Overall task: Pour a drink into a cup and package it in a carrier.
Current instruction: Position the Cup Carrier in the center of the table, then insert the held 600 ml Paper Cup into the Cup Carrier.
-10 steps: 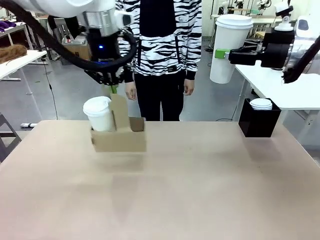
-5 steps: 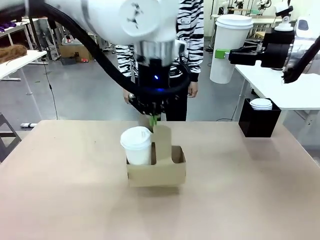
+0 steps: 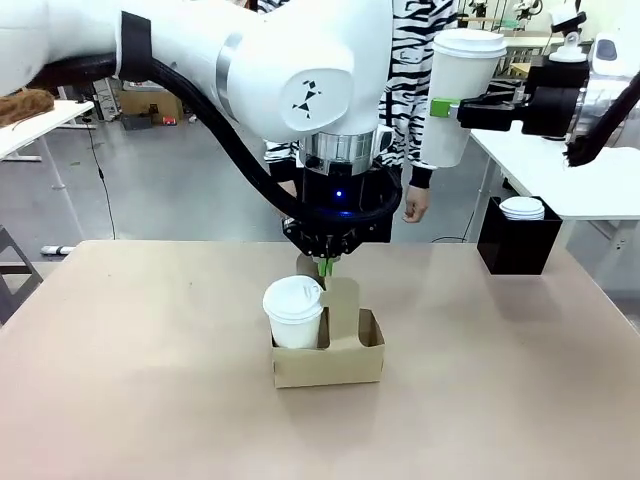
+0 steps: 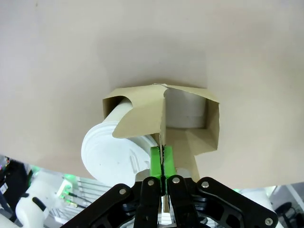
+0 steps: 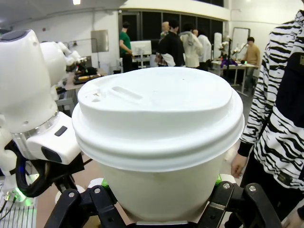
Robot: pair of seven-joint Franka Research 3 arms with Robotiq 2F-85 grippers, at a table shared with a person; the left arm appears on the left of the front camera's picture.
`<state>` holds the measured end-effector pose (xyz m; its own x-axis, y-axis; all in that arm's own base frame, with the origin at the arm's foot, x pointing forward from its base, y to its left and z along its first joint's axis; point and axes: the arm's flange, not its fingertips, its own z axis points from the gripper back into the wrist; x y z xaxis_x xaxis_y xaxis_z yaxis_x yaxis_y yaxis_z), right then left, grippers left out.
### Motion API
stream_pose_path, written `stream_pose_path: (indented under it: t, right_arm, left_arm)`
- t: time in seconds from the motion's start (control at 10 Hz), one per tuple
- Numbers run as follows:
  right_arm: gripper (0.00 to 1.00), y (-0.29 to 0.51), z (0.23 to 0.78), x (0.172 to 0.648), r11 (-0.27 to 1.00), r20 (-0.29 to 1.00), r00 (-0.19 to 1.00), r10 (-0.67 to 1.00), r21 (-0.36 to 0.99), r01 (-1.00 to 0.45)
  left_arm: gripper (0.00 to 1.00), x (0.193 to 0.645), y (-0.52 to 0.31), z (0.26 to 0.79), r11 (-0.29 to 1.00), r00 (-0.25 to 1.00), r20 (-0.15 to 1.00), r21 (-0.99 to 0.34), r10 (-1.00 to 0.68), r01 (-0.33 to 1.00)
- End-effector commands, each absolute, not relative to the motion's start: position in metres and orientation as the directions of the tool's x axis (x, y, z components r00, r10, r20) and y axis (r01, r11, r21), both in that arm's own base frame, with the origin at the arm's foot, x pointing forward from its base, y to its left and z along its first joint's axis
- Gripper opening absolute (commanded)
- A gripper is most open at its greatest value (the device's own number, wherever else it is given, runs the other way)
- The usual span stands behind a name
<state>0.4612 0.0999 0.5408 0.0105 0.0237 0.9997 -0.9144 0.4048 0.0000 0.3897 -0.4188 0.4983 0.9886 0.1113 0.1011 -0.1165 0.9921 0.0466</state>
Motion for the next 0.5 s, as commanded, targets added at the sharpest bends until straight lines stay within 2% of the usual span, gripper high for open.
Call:
stream_pose_path:
  t: [0.0,0.1,0.4]
  right_arm:
    - [0.80,0.1024,0.5436,0.4634,0.403,1.000,-0.012,0.014,-0.016,-0.915]
    - [0.80,0.1024,0.5436,0.4634,0.403,1.000,-0.012,0.014,-0.016,-0.915]
    - [0.80,0.1024,0.5436,0.4634,0.403,1.000,-0.012,0.014,-0.016,-0.915]
  left_arm:
    - [0.02,0.3870,-0.4219,0.4973,0.989,0.990,0.085,0.089,0.109,-0.116]
    - [0.02,0.3897,-0.4188,0.4983,0.992,0.989,0.101,0.047,0.111,-0.116]
    - [0.02,0.3897,-0.4188,0.4983,0.992,0.989,0.101,0.047,0.111,-0.116]
